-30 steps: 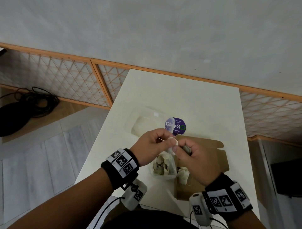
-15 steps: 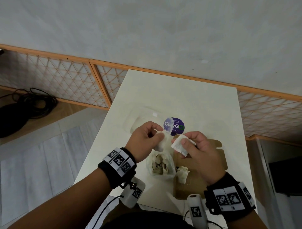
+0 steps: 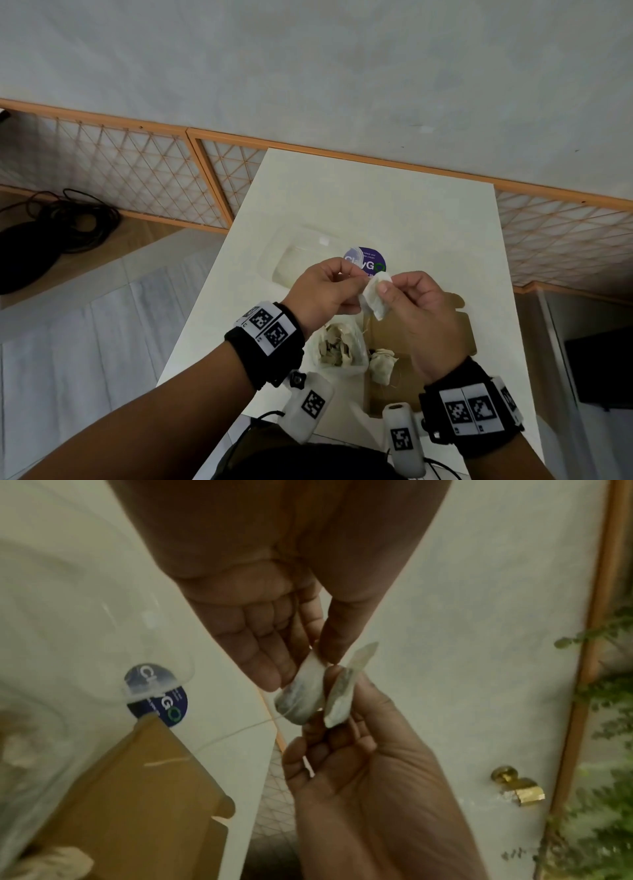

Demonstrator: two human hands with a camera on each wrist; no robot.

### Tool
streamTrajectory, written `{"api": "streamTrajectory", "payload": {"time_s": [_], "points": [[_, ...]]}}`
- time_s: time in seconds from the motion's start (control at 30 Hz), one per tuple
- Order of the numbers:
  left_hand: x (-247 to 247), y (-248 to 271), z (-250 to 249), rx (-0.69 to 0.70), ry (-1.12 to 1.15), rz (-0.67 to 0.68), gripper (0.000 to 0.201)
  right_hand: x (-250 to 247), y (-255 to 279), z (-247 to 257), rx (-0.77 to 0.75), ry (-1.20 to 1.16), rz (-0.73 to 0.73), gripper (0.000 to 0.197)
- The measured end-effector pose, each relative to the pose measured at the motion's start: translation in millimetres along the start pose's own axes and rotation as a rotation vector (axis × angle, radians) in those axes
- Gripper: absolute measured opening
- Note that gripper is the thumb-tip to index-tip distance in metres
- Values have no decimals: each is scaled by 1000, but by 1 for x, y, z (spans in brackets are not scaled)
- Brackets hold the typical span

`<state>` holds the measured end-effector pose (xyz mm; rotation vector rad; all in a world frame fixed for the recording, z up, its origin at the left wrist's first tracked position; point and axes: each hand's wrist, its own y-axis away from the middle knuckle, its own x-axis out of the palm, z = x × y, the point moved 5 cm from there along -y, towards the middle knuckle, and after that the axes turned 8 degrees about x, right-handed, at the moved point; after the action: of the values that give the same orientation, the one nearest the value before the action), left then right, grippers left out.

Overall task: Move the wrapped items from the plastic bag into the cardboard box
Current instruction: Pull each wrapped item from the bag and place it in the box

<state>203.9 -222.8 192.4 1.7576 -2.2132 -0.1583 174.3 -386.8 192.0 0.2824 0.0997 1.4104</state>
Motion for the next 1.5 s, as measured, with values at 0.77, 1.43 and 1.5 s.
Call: {"api": "streamTrajectory", "payload": {"time_s": [0.77,1.43,1.5], "points": [[-2,-2,4,-56,139,-23,6,-4,-1,-4,-12,30,-38,6],[-8,-3,-21,241,-323,148,18,14,10,24,-129,462,225,17],[-8,-3,-23,264,-363,151,19,12,7,23,-180,536,176,14]]}}
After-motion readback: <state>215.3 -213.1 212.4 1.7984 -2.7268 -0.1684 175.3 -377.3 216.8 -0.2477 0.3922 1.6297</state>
